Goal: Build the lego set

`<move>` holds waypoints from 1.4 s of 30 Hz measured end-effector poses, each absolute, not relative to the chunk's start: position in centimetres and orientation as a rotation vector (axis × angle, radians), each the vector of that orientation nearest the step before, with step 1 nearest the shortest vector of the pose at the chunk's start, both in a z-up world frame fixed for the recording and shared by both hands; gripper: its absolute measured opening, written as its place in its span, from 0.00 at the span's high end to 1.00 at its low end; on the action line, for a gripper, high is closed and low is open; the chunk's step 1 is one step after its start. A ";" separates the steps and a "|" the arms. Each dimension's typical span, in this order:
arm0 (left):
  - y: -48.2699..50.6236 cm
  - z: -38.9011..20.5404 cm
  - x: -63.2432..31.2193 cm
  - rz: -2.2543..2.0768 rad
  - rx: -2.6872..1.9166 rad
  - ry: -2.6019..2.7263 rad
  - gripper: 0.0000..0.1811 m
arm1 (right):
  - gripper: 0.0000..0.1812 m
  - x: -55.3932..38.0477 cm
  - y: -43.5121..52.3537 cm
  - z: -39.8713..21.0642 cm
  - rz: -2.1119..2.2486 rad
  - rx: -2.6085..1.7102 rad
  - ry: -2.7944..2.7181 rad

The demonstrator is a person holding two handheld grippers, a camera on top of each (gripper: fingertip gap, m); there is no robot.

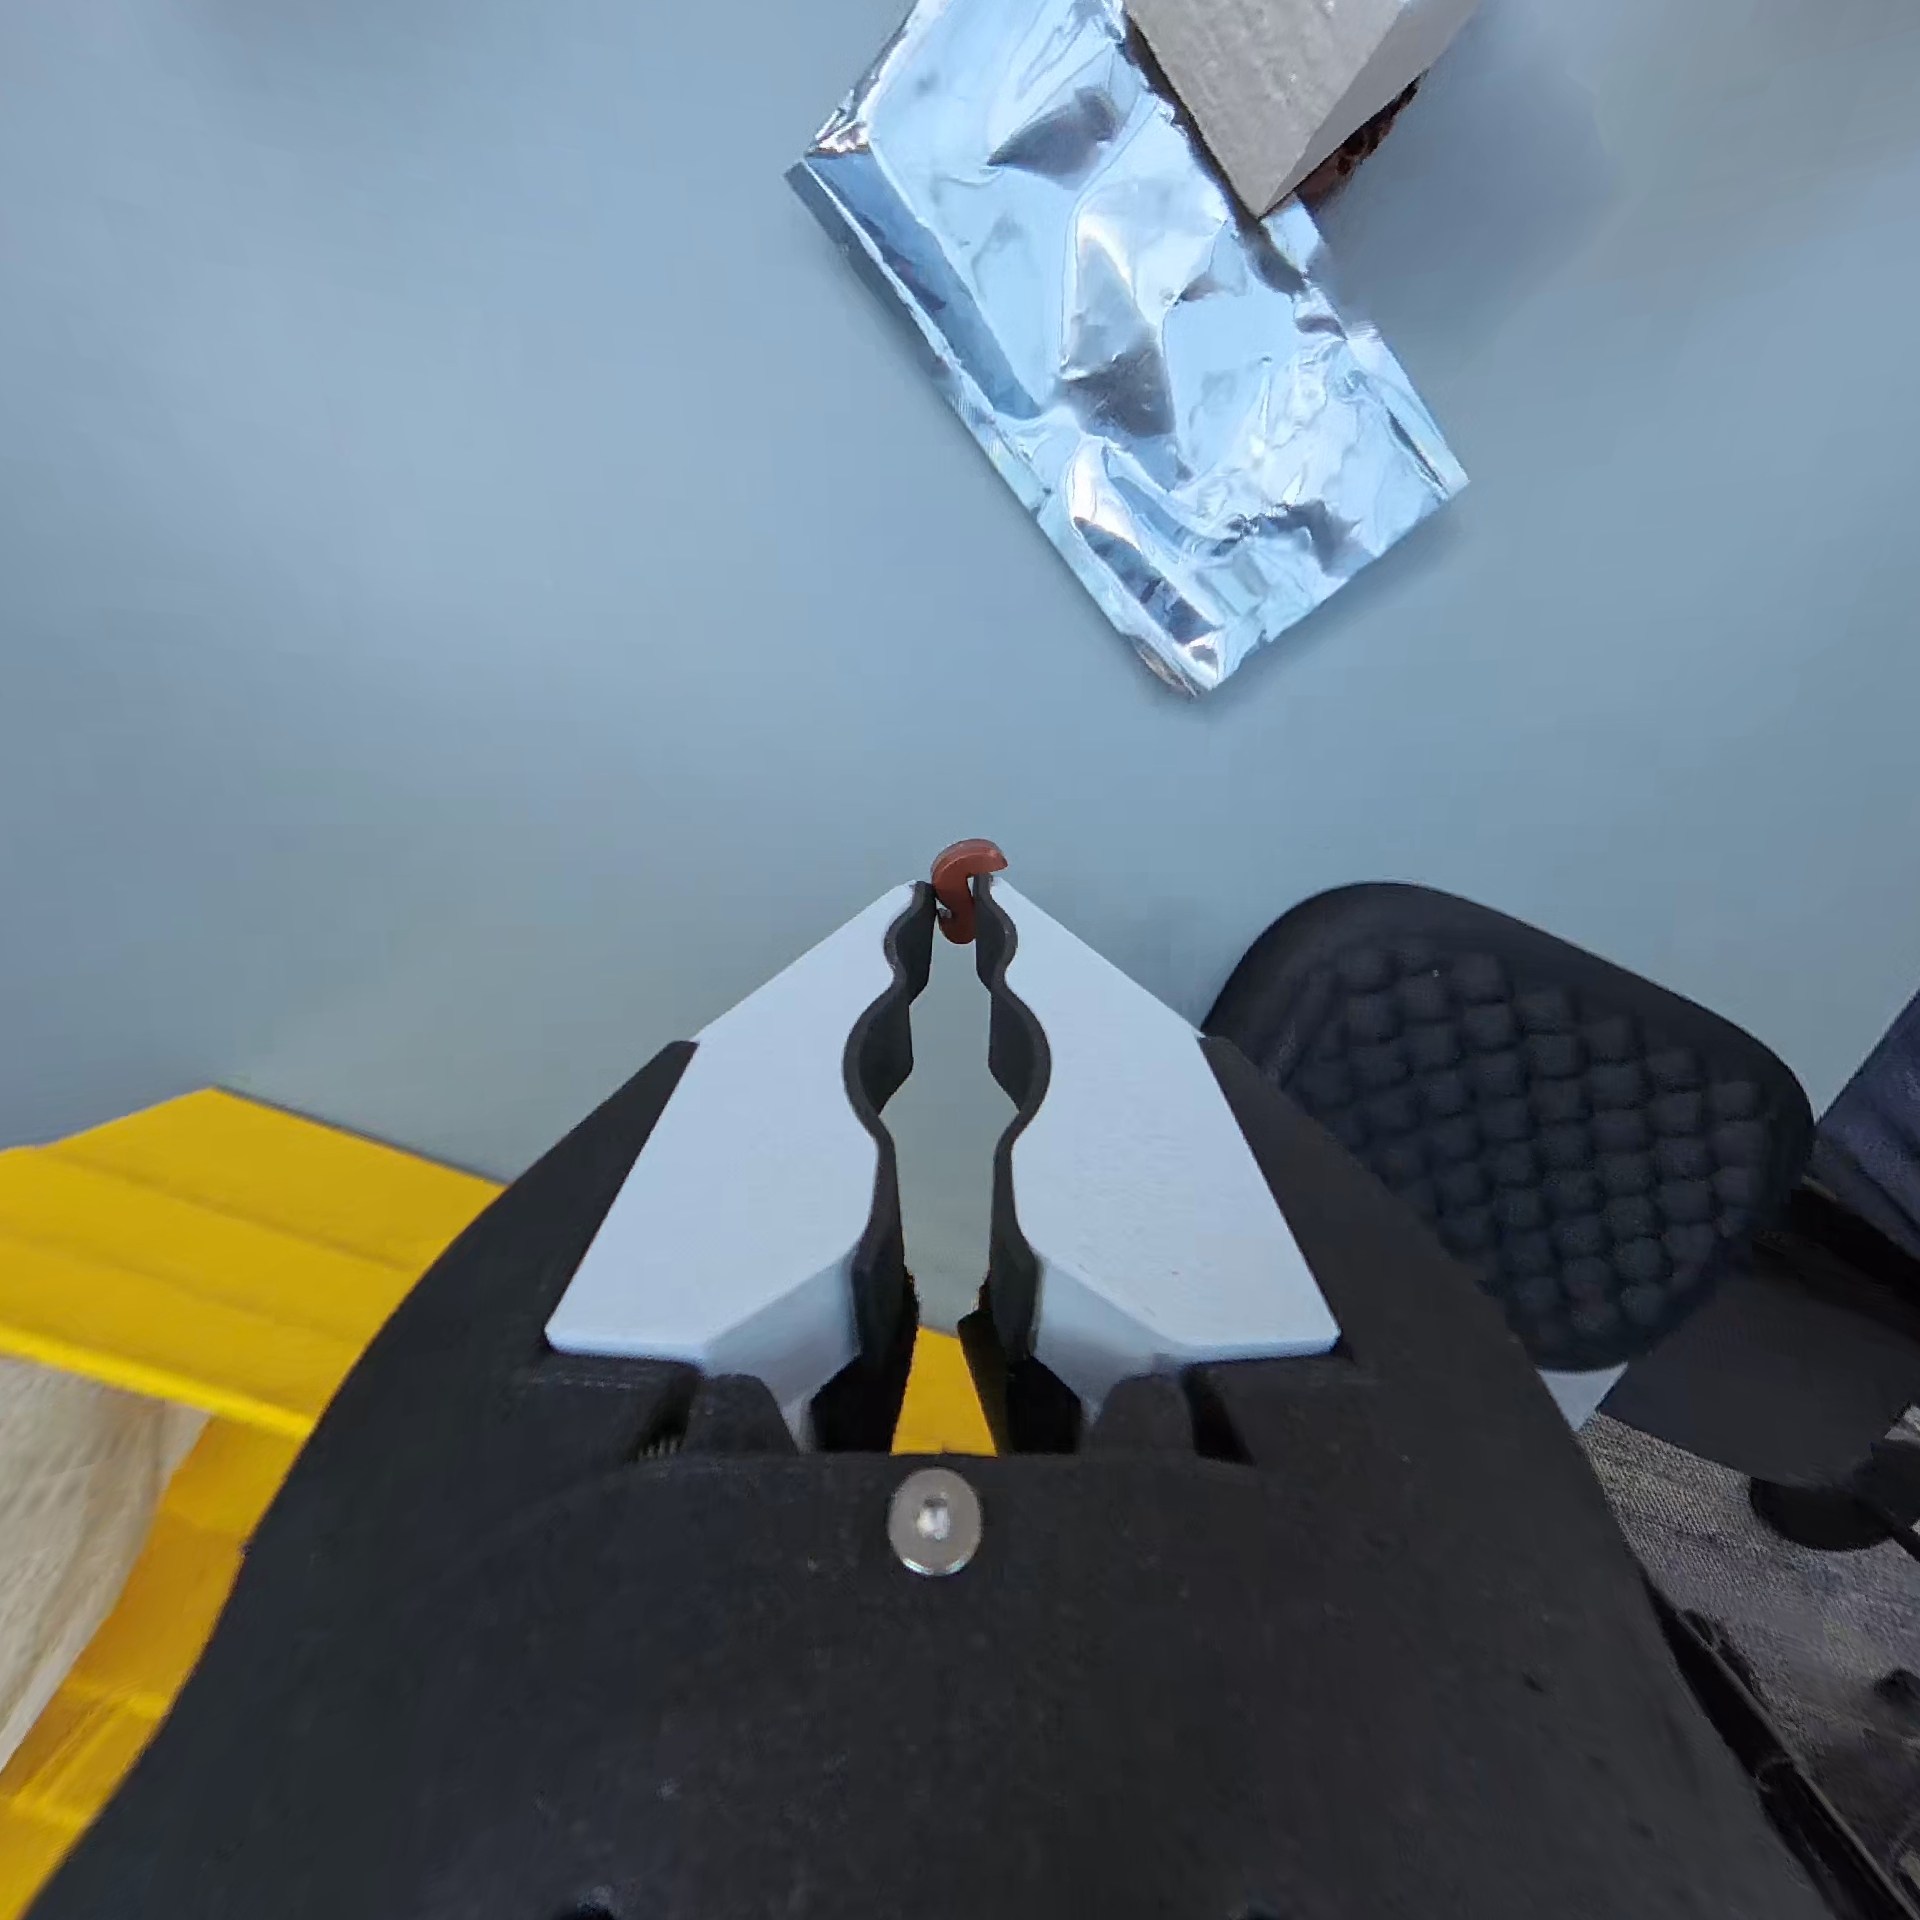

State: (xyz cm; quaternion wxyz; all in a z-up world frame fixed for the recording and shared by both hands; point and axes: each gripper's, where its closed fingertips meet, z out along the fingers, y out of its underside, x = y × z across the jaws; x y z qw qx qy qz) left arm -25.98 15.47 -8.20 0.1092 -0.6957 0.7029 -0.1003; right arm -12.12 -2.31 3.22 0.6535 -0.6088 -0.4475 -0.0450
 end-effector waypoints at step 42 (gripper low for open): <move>19.1 -4.7 -33.6 -0.419 -2.285 1.779 0.87 | 0.78 -15.4 -6.3 1.7 -0.050 -1.402 -1.149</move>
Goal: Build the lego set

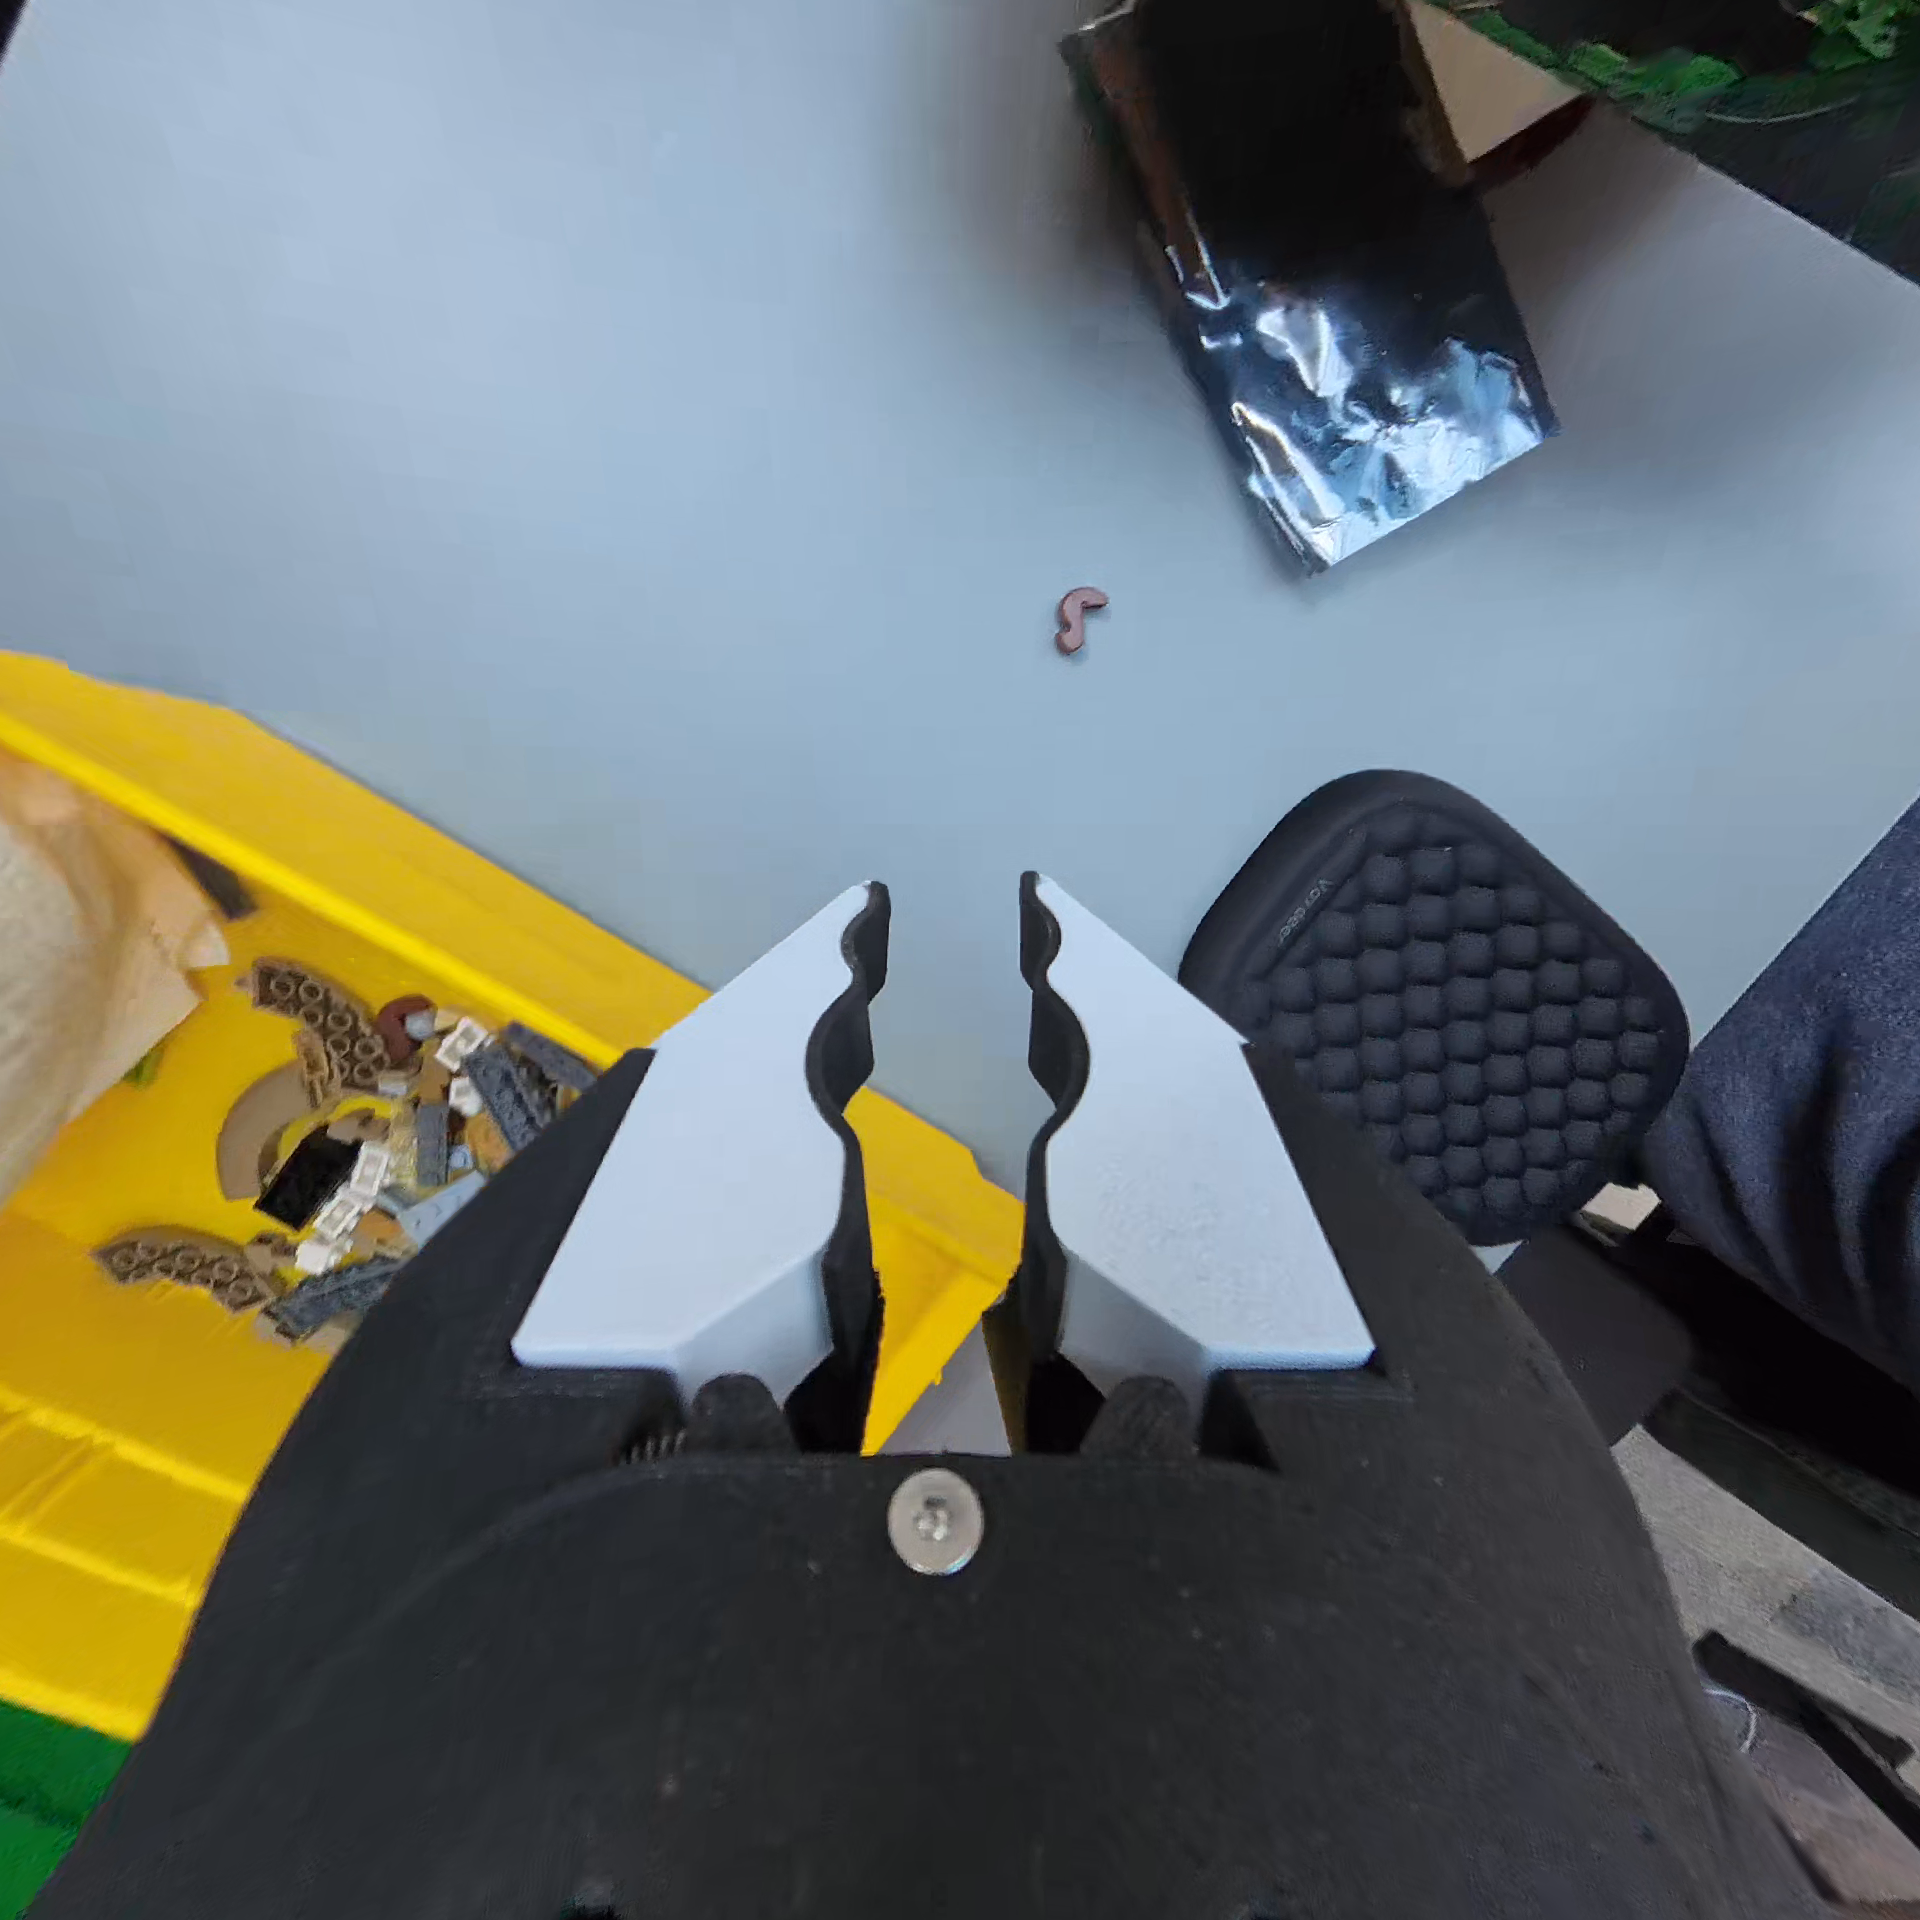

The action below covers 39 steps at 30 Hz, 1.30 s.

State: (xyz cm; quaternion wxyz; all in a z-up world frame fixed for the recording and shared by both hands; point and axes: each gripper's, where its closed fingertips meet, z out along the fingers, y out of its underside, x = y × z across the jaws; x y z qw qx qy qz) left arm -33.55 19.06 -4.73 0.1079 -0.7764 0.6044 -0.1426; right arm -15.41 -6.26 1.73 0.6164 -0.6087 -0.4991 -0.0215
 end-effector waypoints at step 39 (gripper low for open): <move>23.1 -4.7 -42.8 -0.402 -2.362 1.508 0.86 | 0.78 -18.8 -5.9 0.7 0.013 -1.396 -1.250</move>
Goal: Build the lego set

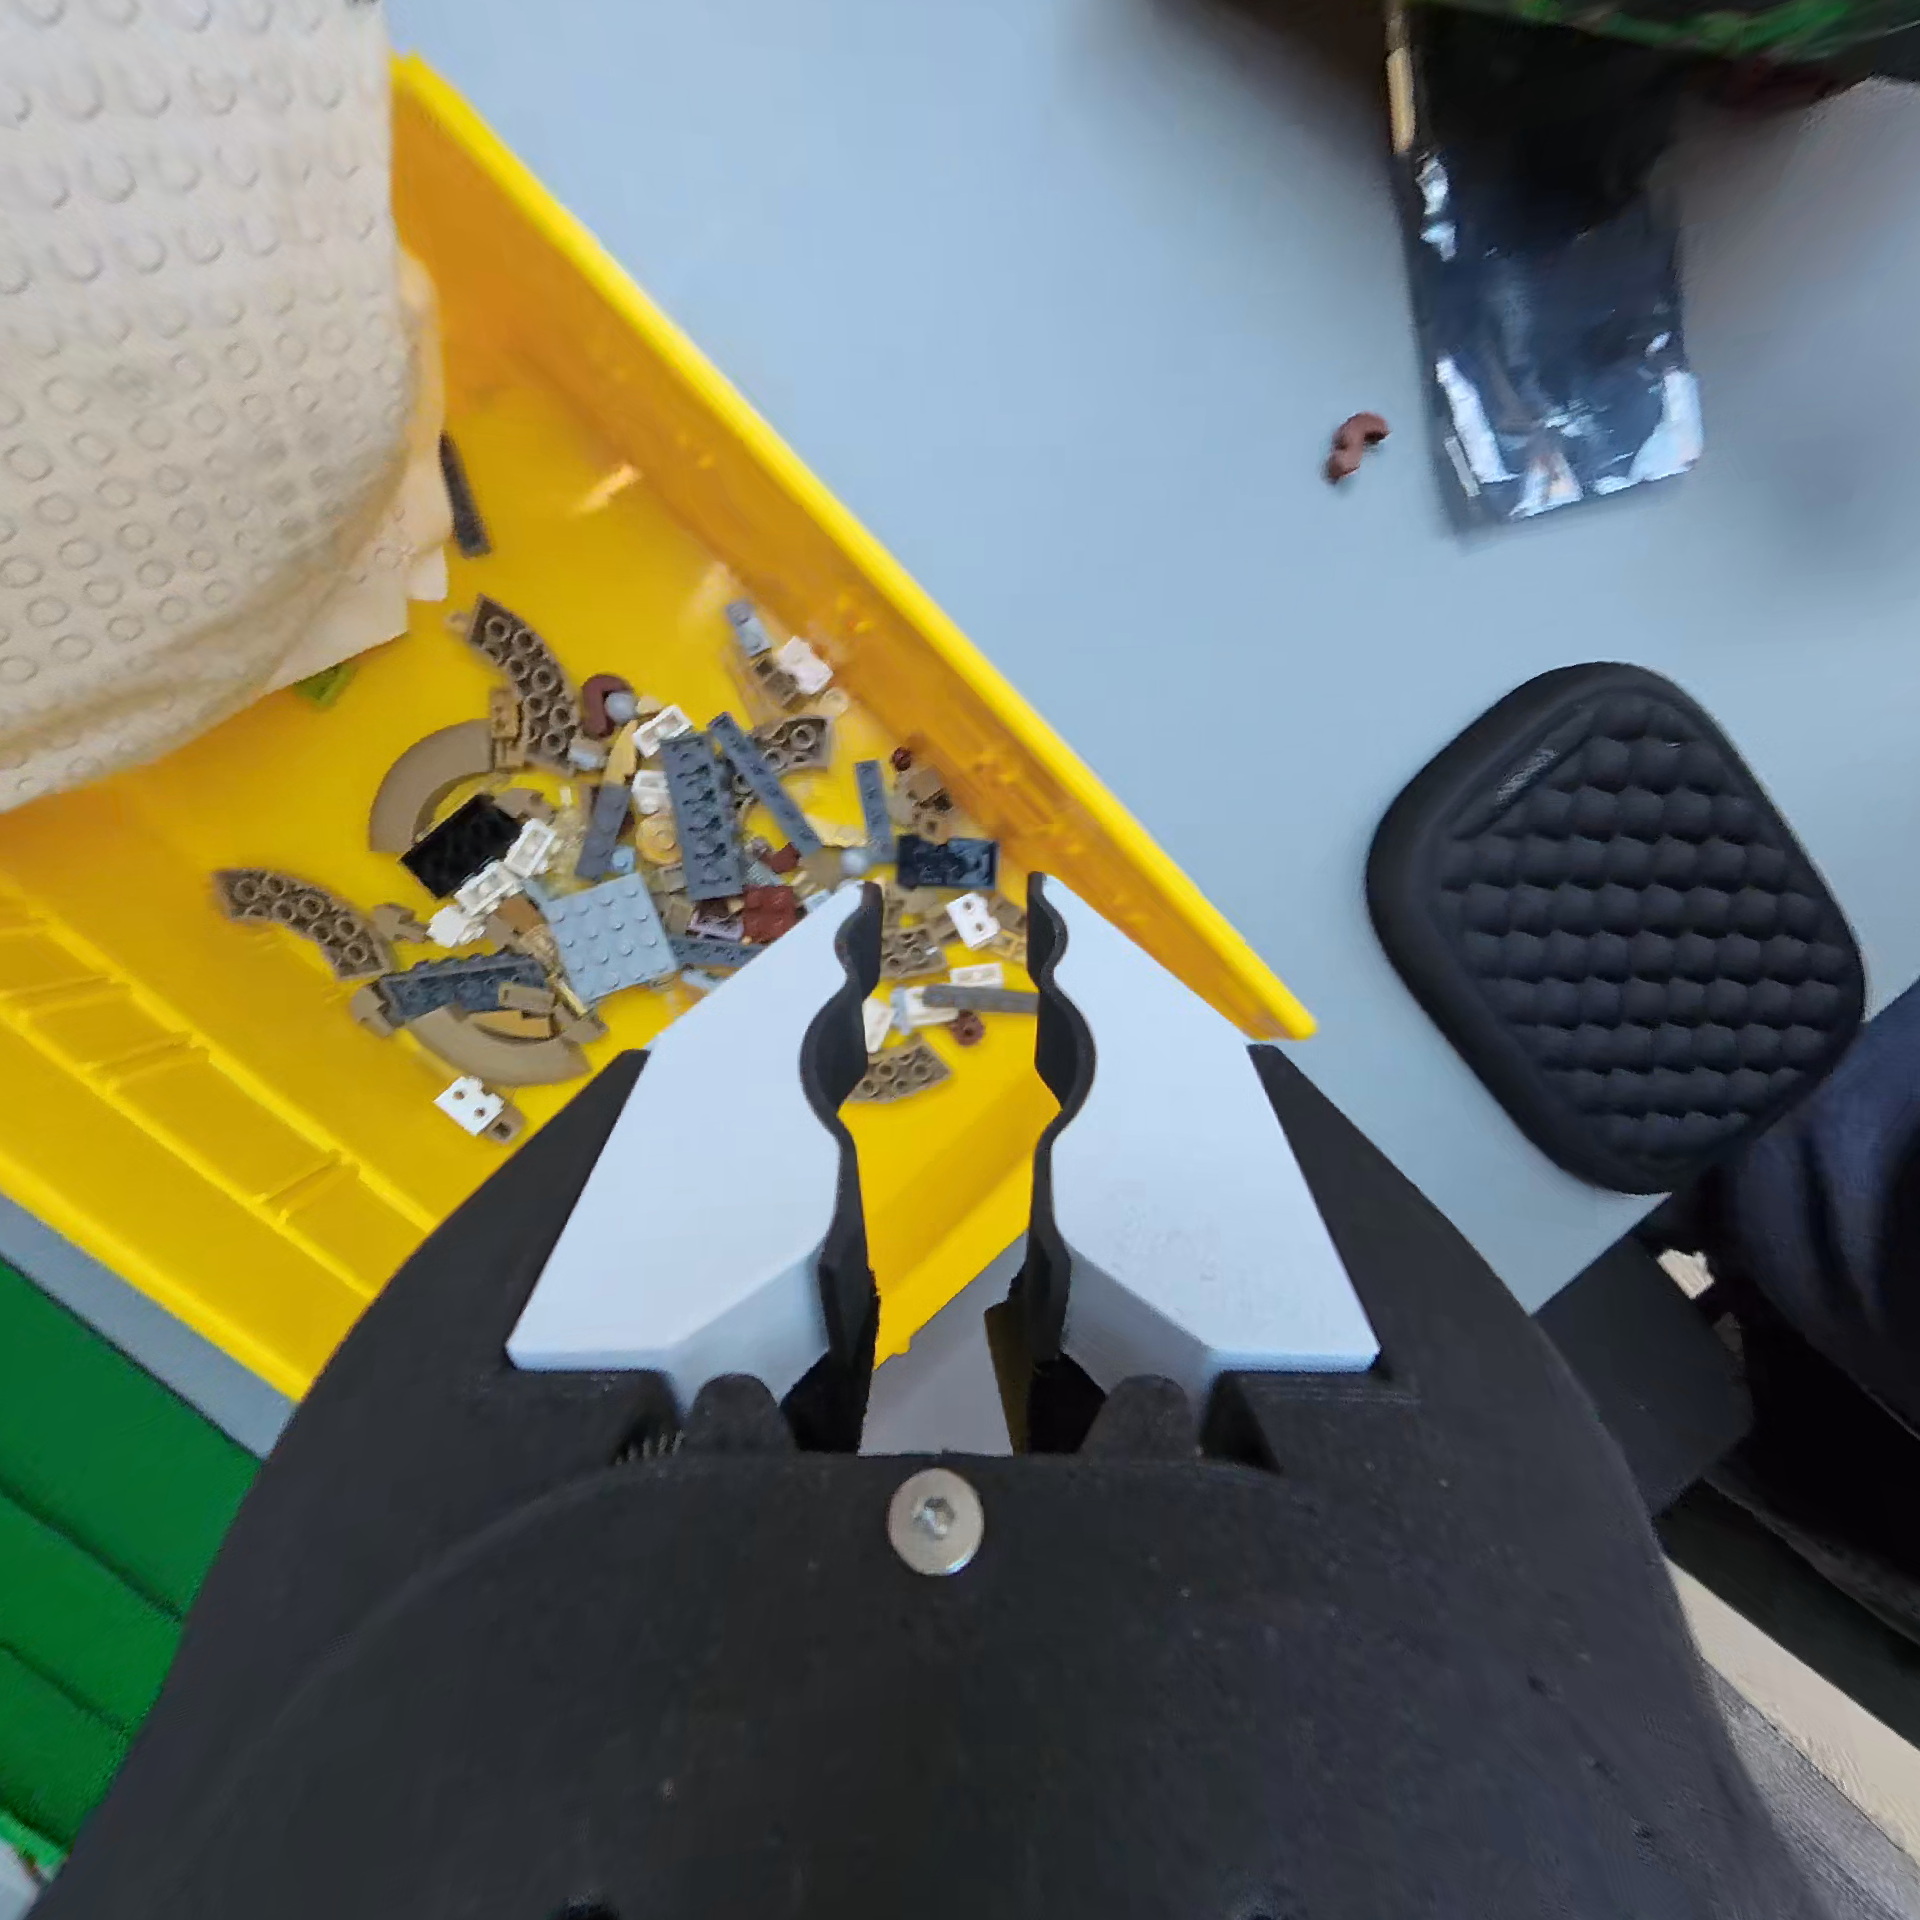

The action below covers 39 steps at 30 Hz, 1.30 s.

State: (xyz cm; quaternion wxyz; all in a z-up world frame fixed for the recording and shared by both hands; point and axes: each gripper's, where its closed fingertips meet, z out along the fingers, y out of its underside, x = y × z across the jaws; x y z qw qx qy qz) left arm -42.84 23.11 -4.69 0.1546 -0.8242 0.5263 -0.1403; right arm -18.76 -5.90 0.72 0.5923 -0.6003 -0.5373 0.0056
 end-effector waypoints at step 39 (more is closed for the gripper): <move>26.8 -14.7 -44.6 -0.216 -1.808 2.408 0.94 | 0.78 -22.4 -0.6 -0.8 0.017 -1.496 -1.375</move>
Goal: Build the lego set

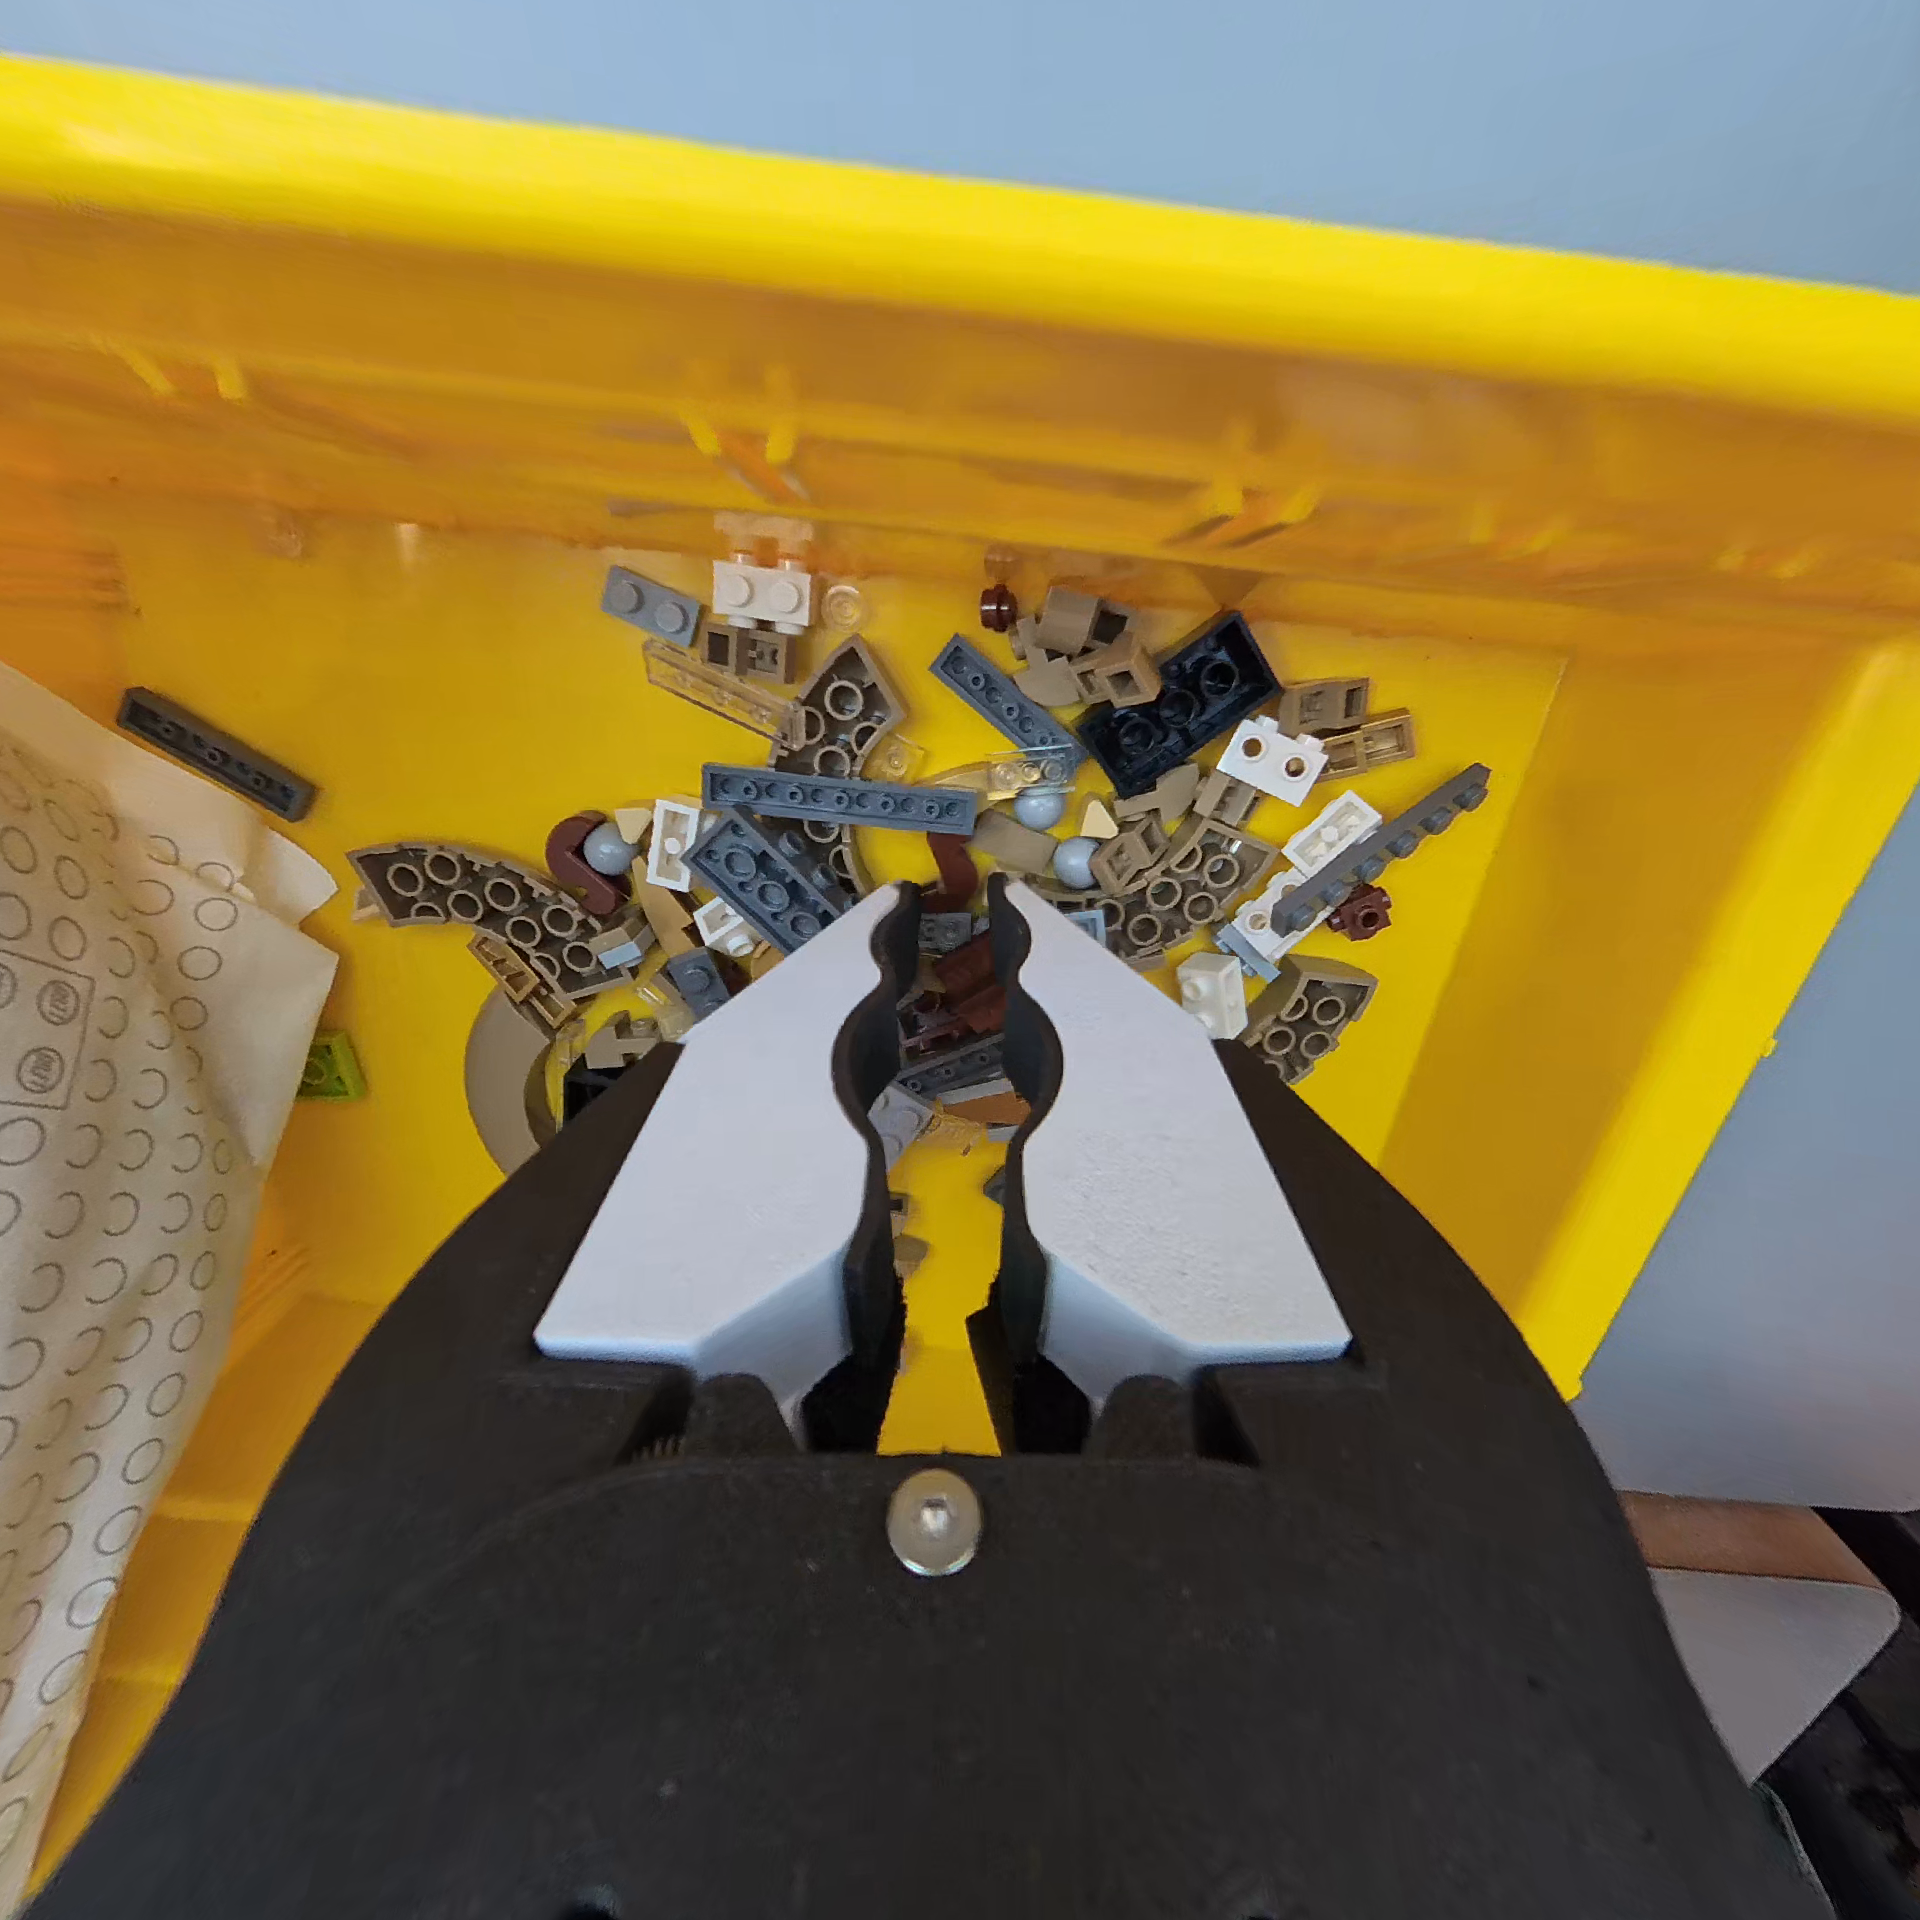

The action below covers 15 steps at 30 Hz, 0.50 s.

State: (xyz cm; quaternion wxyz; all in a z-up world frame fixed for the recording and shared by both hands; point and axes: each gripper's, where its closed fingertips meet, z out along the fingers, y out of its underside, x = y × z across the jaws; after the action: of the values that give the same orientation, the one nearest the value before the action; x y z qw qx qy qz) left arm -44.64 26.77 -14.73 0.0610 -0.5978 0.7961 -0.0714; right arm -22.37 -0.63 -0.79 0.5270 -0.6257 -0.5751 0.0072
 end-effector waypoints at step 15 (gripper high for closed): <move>26.6 -15.6 -44.4 -0.256 -1.875 2.429 0.96 | 0.78 -22.7 -0.2 -1.3 0.006 -1.514 -1.386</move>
State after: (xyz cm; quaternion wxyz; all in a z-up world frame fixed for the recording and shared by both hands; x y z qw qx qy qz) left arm -44.37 26.61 -15.56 0.0310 -0.6086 0.7885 -0.0831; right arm -22.73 -0.22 -1.29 0.5178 -0.6310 -0.5777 0.0024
